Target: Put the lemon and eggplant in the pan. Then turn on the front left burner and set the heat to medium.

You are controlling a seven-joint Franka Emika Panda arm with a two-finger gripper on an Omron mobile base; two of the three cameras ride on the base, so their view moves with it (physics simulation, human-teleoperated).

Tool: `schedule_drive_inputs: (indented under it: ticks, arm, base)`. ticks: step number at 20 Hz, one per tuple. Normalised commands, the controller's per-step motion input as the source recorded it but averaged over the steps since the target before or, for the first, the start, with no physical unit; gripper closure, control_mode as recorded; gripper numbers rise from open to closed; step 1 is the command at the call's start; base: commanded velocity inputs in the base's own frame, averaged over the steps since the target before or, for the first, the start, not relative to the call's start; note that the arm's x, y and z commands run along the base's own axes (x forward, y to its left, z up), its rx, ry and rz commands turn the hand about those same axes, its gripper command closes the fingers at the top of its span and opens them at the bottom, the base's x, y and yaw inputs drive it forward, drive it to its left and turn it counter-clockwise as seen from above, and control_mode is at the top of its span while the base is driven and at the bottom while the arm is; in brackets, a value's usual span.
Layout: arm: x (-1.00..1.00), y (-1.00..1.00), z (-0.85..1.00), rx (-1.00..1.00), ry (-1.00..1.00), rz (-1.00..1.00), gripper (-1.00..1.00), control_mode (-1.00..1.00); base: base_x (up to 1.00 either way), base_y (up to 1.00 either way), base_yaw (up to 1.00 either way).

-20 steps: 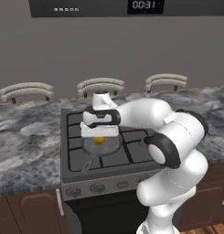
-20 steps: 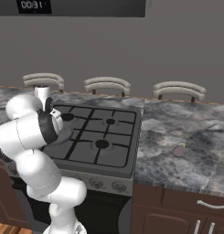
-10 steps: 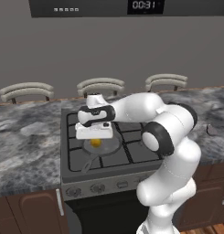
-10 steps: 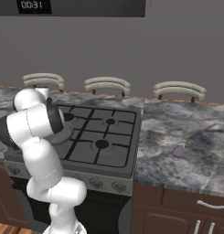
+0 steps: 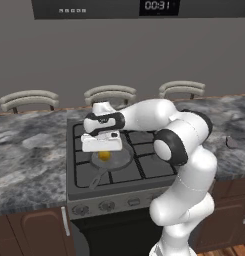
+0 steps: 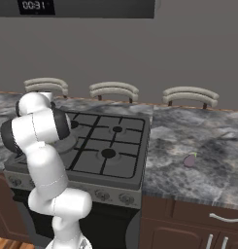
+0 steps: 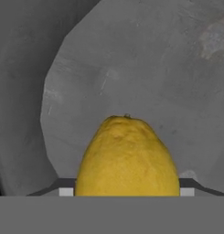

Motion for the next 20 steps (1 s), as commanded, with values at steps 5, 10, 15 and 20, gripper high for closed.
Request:
schedule_drive_inputs:
  ticks: [5, 10, 15, 20]
  arm:
    - [-0.22, -0.08, -0.04, 0.01, 0.00, 0.00, -1.00, -1.00]
    - [-0.31, -0.27, -0.01, 0.05, -0.09, 0.00, -1.00, -1.00]
    - [-0.24, -0.24, 0.22, 0.09, -0.20, 0.00, -1.00, -1.00]
    - [-0.07, -0.02, 0.63, 0.08, -0.19, 0.00, -1.00, -1.00]
  base:
    - [0.00, 0.00, 0.00]
    - [0.00, 0.00, 0.00]
    - [0.00, 0.00, 0.00]
    - [0.00, 0.00, 0.00]
